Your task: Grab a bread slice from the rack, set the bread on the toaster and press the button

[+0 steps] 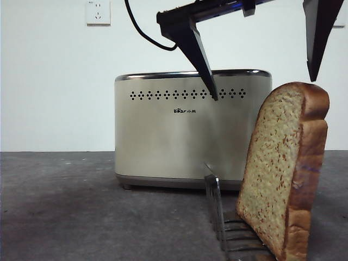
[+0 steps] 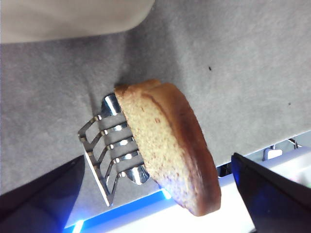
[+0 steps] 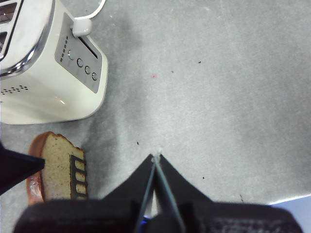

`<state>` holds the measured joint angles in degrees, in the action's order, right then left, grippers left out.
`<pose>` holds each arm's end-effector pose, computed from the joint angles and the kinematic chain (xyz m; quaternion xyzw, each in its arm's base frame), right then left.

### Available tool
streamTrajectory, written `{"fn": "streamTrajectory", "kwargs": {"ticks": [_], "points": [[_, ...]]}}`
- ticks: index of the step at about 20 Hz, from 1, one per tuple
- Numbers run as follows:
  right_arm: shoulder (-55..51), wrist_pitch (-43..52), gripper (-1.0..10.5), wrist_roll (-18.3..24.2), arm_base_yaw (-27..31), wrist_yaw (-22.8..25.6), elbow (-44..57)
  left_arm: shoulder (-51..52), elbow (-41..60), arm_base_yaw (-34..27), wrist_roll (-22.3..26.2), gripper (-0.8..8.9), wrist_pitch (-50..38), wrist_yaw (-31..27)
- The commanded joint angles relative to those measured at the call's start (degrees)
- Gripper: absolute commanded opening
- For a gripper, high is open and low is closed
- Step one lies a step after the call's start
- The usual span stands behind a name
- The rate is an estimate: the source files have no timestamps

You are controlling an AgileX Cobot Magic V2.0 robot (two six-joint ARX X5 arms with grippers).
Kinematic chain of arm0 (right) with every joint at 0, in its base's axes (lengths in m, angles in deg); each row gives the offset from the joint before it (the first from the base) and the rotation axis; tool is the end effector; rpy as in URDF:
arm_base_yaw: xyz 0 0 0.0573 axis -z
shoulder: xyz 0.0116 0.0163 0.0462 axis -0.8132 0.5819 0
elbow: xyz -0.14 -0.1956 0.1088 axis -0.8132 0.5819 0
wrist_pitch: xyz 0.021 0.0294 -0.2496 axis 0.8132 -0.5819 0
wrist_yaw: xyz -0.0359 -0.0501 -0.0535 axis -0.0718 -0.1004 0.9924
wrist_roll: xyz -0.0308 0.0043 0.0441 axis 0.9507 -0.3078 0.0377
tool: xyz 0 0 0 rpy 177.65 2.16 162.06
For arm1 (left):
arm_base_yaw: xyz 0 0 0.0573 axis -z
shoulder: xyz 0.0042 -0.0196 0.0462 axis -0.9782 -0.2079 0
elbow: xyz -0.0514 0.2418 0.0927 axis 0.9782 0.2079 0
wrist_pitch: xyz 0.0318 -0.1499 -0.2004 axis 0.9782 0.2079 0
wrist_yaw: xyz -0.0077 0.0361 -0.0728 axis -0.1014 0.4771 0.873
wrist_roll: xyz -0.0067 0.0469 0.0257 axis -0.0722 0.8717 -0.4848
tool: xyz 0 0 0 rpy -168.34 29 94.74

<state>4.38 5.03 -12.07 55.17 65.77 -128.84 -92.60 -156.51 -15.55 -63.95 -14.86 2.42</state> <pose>0.0440 0.0028 0.3350 0.1560 0.3720 -0.0072 0.9150 0.1872 -0.3547 0.3039 0.0019 0.6114 -0.1570 0.7756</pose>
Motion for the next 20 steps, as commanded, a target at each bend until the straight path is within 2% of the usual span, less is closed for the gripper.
{"fn": "streamTrajectory", "kwargs": {"ticks": [1, 7, 15, 20], "points": [[-0.1, 0.3, 0.0, 0.7, 0.0, 1.0, -0.3, -1.6, -0.1, 0.2, -0.7, 5.07, -0.9, 0.4], [-0.1, 0.0, 0.0, 0.7, 0.0, 1.1, -0.3, -4.2, -0.1, 0.2, -1.0, 5.07, 0.2, 1.3], [-0.1, -0.2, 0.0, 0.7, 0.0, 1.1, -0.3, -4.2, -0.1, -0.3, -0.7, 4.86, 5.5, -1.2], [-0.1, -0.2, 0.0, 0.7, 0.0, 1.1, -0.3, -4.2, -0.1, -0.3, -0.7, 2.14, 4.4, -0.2]]}}
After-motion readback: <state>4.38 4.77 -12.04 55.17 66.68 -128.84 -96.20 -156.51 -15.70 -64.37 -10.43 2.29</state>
